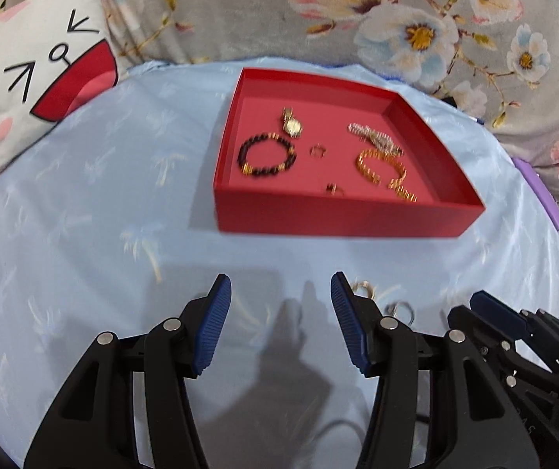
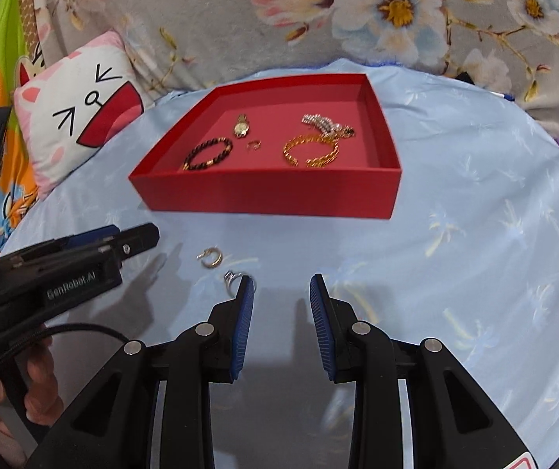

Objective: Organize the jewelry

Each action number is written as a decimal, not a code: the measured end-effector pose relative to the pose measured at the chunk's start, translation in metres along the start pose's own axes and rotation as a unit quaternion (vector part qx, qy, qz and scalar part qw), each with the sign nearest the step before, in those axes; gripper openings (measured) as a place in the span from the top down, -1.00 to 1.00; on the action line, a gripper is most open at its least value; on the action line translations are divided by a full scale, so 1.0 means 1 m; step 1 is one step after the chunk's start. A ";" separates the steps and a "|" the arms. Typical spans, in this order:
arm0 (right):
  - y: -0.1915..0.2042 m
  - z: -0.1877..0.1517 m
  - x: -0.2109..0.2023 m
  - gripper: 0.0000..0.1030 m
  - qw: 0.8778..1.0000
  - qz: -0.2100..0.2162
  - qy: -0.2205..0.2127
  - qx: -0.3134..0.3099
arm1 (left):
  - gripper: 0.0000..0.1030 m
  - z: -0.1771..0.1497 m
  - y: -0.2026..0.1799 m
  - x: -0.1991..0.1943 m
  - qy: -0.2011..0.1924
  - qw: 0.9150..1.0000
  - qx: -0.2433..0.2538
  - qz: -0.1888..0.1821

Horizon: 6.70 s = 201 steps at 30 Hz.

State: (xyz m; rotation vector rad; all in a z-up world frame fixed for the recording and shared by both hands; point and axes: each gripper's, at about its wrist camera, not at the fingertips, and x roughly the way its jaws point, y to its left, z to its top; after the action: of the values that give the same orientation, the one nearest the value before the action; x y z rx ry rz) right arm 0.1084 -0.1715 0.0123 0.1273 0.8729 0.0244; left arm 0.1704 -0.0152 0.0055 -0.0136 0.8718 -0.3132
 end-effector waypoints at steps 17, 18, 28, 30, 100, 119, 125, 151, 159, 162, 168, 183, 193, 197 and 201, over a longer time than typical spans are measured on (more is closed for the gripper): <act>0.028 0.003 0.035 0.47 0.999 0.015 0.031 -0.028 | 0.01 -0.022 0.022 0.000 0.011 1.000 -0.024 0.011; 0.028 0.003 0.035 0.48 0.999 0.014 0.030 -0.029 | 0.01 -0.022 0.023 0.000 0.011 1.000 -0.024 0.010; 0.030 0.003 0.037 0.59 0.999 0.003 0.028 -0.037 | 0.01 -0.021 0.023 0.001 0.012 1.000 -0.024 0.009; 0.029 0.004 0.037 0.59 0.999 0.003 0.028 -0.035 | 0.01 -0.020 0.023 0.001 0.012 1.000 -0.023 0.007; -0.038 -0.008 0.004 0.59 0.999 -0.011 0.003 0.050 | 0.61 -0.013 -0.056 0.026 -0.003 0.997 0.075 -0.024; -0.039 -0.008 0.004 0.59 0.999 -0.008 0.002 0.053 | 0.52 -0.014 -0.062 0.032 -0.001 0.996 0.092 0.008; -0.038 -0.009 0.004 0.59 0.999 -0.006 0.002 0.054 | 0.63 -0.014 -0.061 0.031 -0.002 0.996 0.091 0.010; -0.018 0.122 -0.030 0.60 0.996 0.028 -0.084 -0.007 | 0.63 0.115 -0.025 -0.035 -0.091 0.994 0.049 -0.033; -0.011 0.180 0.030 0.60 0.998 0.032 -0.060 -0.014 | 0.63 0.166 -0.026 0.015 -0.076 0.996 0.044 -0.031; -0.011 0.190 0.058 0.60 0.998 0.033 -0.046 -0.010 | 0.63 0.176 -0.022 0.038 -0.061 0.997 0.037 -0.025; -0.012 0.192 0.100 0.59 0.999 0.036 -0.020 -0.003 | 0.63 0.182 -0.015 0.078 -0.036 0.999 0.035 -0.012; -0.018 0.196 0.120 0.47 0.999 0.030 -0.011 0.001 | 0.42 0.188 -0.007 0.106 -0.014 1.000 0.012 -0.005; -0.022 0.185 0.092 0.33 0.999 0.022 -0.040 0.011 | 0.36 0.181 -0.005 0.079 -0.036 0.999 0.012 0.003; -0.017 0.171 0.073 0.24 0.998 0.016 -0.052 0.008 | 0.35 0.167 -0.011 0.064 -0.043 0.999 0.017 0.008; -0.010 0.151 0.053 0.18 0.998 0.002 -0.063 0.001 | 0.34 0.149 -0.018 0.045 -0.050 0.998 0.024 0.014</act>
State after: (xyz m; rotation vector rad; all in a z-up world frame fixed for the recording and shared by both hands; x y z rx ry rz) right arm 0.2574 -0.1927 0.0665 0.1312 0.7463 0.0179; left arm 0.3049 -0.0620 0.0709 0.0279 0.7653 -0.3046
